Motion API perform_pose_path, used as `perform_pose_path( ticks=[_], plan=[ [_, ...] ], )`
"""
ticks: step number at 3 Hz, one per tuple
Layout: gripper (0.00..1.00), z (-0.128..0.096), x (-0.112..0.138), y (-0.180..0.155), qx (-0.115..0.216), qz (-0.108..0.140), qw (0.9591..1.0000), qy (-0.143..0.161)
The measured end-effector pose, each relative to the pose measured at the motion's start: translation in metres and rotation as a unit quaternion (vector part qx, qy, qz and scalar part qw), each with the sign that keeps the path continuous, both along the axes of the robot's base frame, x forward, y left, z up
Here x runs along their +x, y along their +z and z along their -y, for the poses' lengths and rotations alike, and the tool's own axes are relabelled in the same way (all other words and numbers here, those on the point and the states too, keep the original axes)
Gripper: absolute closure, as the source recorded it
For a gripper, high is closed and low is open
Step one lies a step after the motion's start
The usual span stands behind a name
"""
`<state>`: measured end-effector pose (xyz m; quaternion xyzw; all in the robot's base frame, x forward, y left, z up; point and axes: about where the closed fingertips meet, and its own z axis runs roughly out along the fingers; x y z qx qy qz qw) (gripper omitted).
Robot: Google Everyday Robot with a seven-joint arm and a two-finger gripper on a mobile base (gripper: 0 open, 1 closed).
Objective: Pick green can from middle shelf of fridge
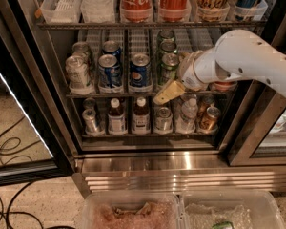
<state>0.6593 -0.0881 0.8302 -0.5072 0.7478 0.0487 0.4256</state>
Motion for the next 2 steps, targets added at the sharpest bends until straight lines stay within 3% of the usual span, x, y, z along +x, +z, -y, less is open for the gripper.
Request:
perform_pose_path(
  ticks=[2],
  plan=[
    [0.42,-0.0001,0.0000,0.0000,0.000,0.000,1.0000,0.000]
  ],
)
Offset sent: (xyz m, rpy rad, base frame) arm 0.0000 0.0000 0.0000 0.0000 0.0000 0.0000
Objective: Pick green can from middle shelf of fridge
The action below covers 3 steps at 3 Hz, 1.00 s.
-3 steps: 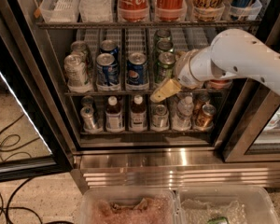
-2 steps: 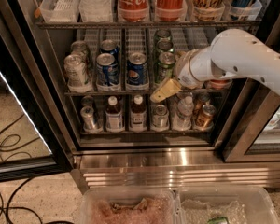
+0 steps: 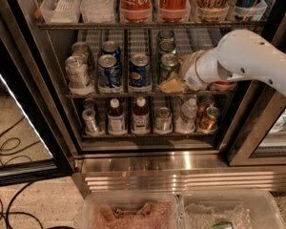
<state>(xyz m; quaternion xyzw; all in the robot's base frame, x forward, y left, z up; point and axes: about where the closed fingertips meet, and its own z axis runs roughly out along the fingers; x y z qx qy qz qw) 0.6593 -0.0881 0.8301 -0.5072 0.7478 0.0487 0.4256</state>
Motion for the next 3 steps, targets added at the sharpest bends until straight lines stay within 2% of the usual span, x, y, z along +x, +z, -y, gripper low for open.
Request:
perform_pose_path(
  ticks=[2,3],
  plan=[
    [0.89,-0.0001,0.0000,0.0000,0.000,0.000,1.0000,0.000],
    [1.00,-0.0001,0.0000,-0.0001,0.000,0.000,1.0000,0.000]
  ],
)
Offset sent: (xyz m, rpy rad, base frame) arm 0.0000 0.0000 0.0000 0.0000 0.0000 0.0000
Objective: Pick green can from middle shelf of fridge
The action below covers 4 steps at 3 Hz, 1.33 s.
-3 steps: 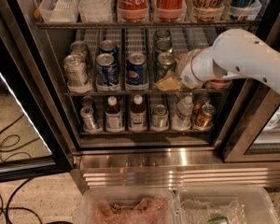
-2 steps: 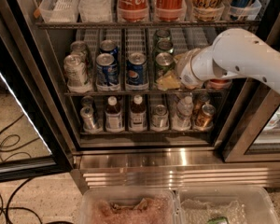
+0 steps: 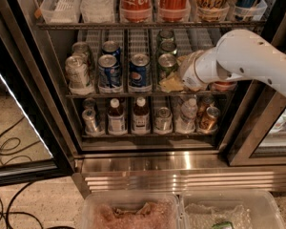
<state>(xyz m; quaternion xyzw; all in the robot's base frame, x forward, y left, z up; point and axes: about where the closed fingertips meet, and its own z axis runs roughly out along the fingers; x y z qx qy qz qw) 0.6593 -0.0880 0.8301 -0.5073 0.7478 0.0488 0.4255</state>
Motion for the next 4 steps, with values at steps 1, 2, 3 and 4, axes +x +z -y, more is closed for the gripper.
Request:
perform_pose_path(
  ticks=[1,2,3,4],
  plan=[
    [1.00,0.0000,0.0000,0.0000,0.000,0.000,1.0000,0.000],
    [1.00,0.0000,0.0001,0.0033,0.001,0.000,1.0000,0.000],
    [1.00,0.0004,0.0061,0.0036,0.019,0.008,0.9998,-0.002],
    [1.00,0.0006,0.0039,0.0022,0.074,0.005,0.9972,-0.008]
  ],
)
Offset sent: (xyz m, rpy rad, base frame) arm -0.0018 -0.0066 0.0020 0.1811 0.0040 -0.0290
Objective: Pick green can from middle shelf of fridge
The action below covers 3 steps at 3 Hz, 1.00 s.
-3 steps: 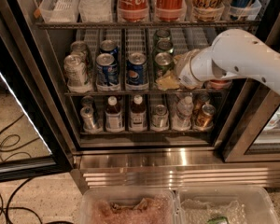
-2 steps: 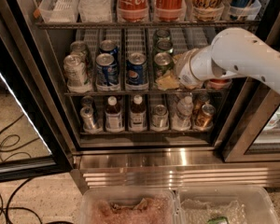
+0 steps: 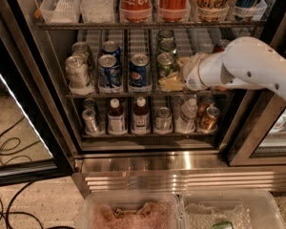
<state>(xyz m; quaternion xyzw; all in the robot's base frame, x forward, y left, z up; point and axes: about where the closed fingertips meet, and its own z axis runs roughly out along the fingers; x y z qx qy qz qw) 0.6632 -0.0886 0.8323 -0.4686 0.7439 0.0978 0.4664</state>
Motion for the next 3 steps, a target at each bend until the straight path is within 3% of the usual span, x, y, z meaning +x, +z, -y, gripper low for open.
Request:
perform_pose_path(
  ticks=[1,2,3],
  plan=[
    [1.00,0.0035,-0.0039,-0.0051,0.107,-0.001,0.9943,-0.009],
    [1.00,0.0048,-0.0110,0.0001,0.174,0.002,0.9847,-0.012],
    [1.00,0.0048,-0.0110,0.0001,0.174,0.002,0.9847,-0.012]
  ],
)
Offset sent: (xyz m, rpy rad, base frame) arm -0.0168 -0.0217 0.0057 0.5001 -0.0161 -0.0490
